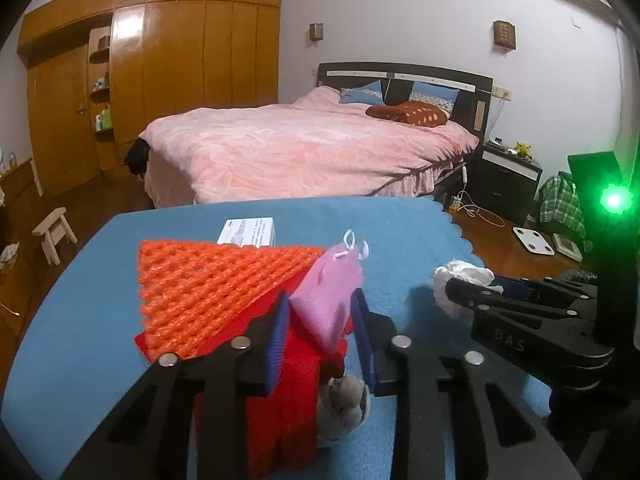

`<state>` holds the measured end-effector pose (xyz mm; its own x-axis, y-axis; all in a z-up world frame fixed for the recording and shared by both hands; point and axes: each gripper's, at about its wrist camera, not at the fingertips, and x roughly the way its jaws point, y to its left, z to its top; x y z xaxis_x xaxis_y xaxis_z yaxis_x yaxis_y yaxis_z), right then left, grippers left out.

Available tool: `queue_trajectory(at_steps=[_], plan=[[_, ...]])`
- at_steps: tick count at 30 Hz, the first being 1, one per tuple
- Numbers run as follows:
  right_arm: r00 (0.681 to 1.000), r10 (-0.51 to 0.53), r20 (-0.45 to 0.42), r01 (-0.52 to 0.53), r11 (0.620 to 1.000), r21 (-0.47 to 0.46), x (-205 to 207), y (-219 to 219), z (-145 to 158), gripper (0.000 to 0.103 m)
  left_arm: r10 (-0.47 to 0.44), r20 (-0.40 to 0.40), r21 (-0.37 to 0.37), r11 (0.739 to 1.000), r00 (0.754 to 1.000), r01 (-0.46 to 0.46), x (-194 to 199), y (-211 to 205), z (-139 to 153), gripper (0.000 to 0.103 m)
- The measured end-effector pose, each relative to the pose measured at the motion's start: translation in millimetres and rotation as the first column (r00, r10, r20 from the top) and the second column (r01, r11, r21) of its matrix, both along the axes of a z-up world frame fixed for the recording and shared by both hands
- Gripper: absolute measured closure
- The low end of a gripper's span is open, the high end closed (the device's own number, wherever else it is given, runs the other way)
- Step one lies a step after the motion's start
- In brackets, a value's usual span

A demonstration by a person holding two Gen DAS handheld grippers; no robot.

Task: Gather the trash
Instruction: 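Grasp the pink mask packet with the left gripper while the right holds the tissue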

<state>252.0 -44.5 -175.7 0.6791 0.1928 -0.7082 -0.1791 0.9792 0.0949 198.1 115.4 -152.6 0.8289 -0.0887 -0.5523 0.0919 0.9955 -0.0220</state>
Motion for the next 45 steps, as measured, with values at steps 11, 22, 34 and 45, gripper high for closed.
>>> queue_trajectory(at_steps=[11, 22, 34, 45], plan=[[1.0, -0.004, 0.018, 0.003, 1.0, 0.017, -9.1, -2.4, 10.8, 0.069, -0.011, 0.021, -0.012, 1.0, 1.0, 0.011, -2.9, -2.2, 6.3, 0.096], [0.997, -0.027, 0.07, 0.024, 0.999, 0.037, -29.3, -18.9, 39.0, 0.069, -0.035, 0.074, -0.042, 0.998, 0.997, 0.038, -18.5, -14.4, 32.8, 0.096], [0.99, -0.059, 0.131, 0.053, 0.997, 0.05, -59.6, -51.8, 77.0, 0.069, -0.064, 0.081, -0.043, 0.997, 0.995, 0.068, -40.5, -34.5, 52.2, 0.096], [0.977, -0.113, 0.182, 0.105, 0.993, 0.055, -100.1, -101.1, 106.0, 0.069, -0.129, 0.102, -0.05, 0.99, 0.986, 0.134, -58.4, -71.3, 75.7, 0.096]])
